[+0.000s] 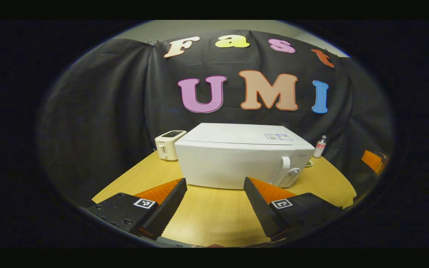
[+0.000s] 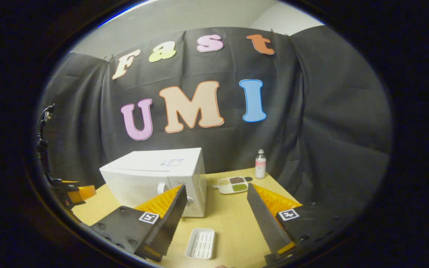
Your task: Open the microwave oven with the left hand, put the food in, and close the microwave oven.
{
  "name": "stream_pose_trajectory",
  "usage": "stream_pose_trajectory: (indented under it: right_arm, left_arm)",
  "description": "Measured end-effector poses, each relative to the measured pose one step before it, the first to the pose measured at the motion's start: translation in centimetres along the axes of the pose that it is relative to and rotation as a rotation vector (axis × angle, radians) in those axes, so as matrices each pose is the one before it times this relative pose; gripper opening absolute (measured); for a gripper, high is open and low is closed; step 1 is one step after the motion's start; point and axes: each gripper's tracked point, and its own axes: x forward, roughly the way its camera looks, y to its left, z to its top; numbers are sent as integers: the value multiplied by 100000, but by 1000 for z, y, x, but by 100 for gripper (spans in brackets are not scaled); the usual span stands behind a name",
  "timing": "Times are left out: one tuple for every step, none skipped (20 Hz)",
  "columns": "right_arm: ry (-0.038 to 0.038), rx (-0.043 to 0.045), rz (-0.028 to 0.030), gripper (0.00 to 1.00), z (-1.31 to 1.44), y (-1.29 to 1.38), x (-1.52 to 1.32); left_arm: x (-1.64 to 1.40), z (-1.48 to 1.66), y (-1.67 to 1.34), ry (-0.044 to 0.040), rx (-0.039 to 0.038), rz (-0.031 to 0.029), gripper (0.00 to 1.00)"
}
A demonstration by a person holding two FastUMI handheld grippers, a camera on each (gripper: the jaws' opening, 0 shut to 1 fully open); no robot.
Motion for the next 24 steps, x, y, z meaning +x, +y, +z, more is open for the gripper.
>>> stream_pose_trajectory:
  right_arm:
    - [688,863,-311,92,-307,-162,-76]
    - [736,1145,-622,92,-225,-257,-183]
    - [513,756,-603,92,-140,-224,-159]
    - [276,522,-503,92,-173,-174,-91]
    - [403,323,-329,92,-104,-200,-65]
    - [411,88,-247,92,-157,-146,-88]
    - [417,-142,-199,92,-79,-111,-101]
    - [401,-228,-65,92,-136,-110,22]
    - [214,-154,-240,92,-42,-96,-30]
    - [239,102,105,92,-109,-29,-10]
    - [239,300,139,92,-72,66,-22]
    - [223,329,73,91,-87,8,41]
    - [336,245,210,91,-29,22,-28]
    - [73,129,-35,92,-46,16,35]
    - [70,64,-21,91,-9,-26,22]
    - [127,172,142,92,-49,8,-26]
    - [165,455,134,92,0,10,-60]
    - [33,552,-66,92,-54,-76,87]
    - [102,444,-216,92,14,-149,-85]
    - [132,402,-360,92,-112,-148,69]
    - [91,229,-290,92,25,-65,-22]
    - [14,206,-441,92,-13,-167,46]
    - [-217,254,-348,92,80,-125,-127]
    - [-36,276,-281,91,-29,-110,64]
  left_arm:
    - [-73,-220,-294,681,497,-763,97]
    - [43,-260,-272,737,689,-665,97]
    - [31,-134,-175,369,604,-511,97]
    - [19,-160,-227,347,699,-486,97]
    - [18,-182,-222,469,506,-403,97]
    - [114,-293,-298,555,470,-516,97]
    - [61,-109,-172,421,301,-399,98]
    - [106,-170,-233,419,308,-388,98]
    - [-173,-100,-65,402,319,-167,98]
    - [46,-61,-70,233,282,-143,97]
    - [91,-57,-133,205,169,-143,98]
    - [62,-41,-133,123,-3,-178,98]
    - [-47,-7,-114,218,86,-391,98]
    - [61,-100,-191,187,178,-383,97]
    - [68,2,-224,182,176,-390,98]
    - [101,31,-102,-34,196,-456,98]
    - [-13,12,-111,-58,223,-399,98]
    - [-12,45,-228,93,209,-593,98]
    - [149,2,-248,-2,104,-711,98]
    - [127,-7,-256,102,280,-750,98]
    - [70,46,-207,292,421,-469,98]
    - [102,-7,-180,-2,399,-452,98]
    - [63,73,-137,-95,421,-428,97]
    - [91,81,-123,-98,320,-360,97]
